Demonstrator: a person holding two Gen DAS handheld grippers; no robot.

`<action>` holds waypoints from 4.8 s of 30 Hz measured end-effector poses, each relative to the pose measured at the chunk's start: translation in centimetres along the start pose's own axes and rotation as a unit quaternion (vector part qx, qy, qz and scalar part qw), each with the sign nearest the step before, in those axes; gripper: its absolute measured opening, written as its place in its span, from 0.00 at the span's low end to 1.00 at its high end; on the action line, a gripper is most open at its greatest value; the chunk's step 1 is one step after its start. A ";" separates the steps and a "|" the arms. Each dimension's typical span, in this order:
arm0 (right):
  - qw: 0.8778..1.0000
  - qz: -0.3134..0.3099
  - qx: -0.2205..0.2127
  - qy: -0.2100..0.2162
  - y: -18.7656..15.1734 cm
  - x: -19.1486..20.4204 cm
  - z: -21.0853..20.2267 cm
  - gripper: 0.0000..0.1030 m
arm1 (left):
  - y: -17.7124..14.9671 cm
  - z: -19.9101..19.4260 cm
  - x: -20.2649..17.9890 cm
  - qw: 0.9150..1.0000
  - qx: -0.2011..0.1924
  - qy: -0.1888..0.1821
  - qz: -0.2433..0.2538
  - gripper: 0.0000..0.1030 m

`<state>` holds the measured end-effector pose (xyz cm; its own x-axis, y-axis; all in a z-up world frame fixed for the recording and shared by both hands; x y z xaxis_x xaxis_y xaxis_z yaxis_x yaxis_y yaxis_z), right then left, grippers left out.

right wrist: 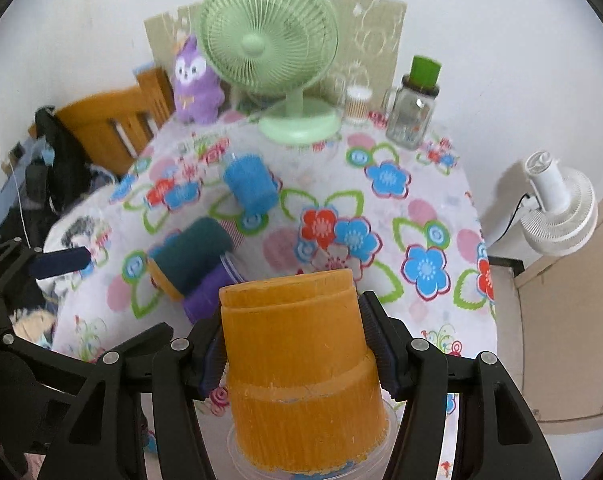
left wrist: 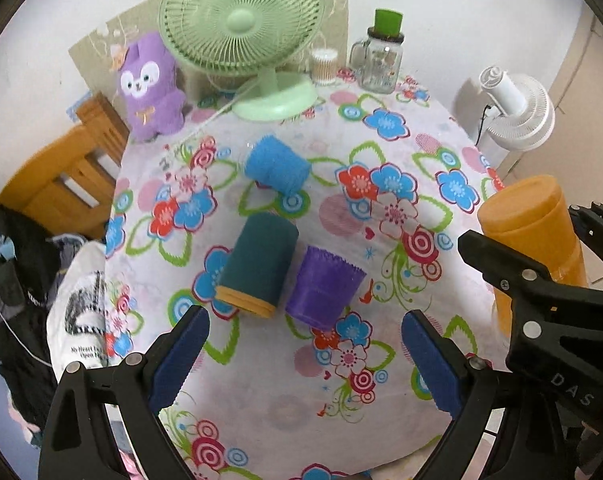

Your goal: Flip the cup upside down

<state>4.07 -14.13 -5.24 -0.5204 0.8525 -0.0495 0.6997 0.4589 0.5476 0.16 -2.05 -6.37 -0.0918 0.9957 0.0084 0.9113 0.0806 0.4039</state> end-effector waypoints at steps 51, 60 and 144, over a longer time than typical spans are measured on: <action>0.987 0.040 -0.157 -0.004 -8.2 1.2 11.7 0.61 | -7.2 12.3 1.6 0.999 0.032 0.001 -0.032 0.95; 0.992 0.067 -0.109 -0.004 -9.3 0.8 11.2 0.85 | -7.6 12.3 0.9 0.999 0.051 -0.009 -0.016 0.95; 0.995 0.074 -0.034 -0.049 -3.8 -0.4 -7.4 0.93 | -3.1 -7.2 2.6 0.992 -0.064 -0.031 -0.108 1.00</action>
<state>-2.05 -18.05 -1.15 -0.3603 0.9318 -0.0438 0.7289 0.3105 0.6101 -5.81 -0.06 -1.05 -0.2508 0.9570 -0.1459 0.8142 0.2900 0.5029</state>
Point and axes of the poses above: each gripper's, at about its wrist camera, not at the fingertips, and z roughly the way its jaws point, x to its left, y to its top, the point moved 2 cm from there along z, roughly the way its jaws point, and after that the axes turned 5 degrees about -z, right-handed, at the moved point
